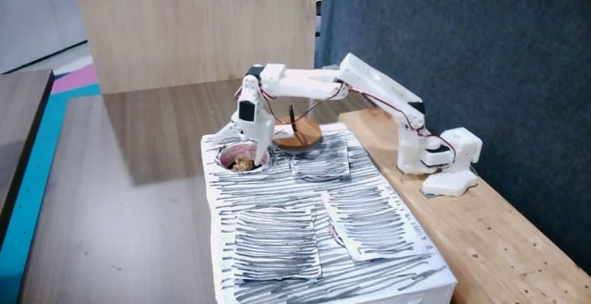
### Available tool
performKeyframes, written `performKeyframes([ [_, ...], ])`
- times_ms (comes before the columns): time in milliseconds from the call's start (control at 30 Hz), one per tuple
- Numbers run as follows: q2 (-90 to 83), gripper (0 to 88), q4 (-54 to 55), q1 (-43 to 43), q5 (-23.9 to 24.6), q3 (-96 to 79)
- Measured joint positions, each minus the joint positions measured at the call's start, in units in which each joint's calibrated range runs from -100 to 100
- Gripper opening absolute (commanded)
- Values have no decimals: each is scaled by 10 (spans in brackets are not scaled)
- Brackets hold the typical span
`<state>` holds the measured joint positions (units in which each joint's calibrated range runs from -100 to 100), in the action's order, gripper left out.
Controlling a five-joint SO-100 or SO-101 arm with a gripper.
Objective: Pick the brown debris from the hole.
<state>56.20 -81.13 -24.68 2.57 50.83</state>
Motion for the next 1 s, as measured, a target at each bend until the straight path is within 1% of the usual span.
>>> performKeyframes([
  [200, 21, 443, 1, -3, 0, 1],
  [467, 19, 287, 6, -3, 3, 4],
  [533, 18, 268, 7, -4, 3, 8],
  [1000, 21, 254, 0, -3, 0, 7],
])
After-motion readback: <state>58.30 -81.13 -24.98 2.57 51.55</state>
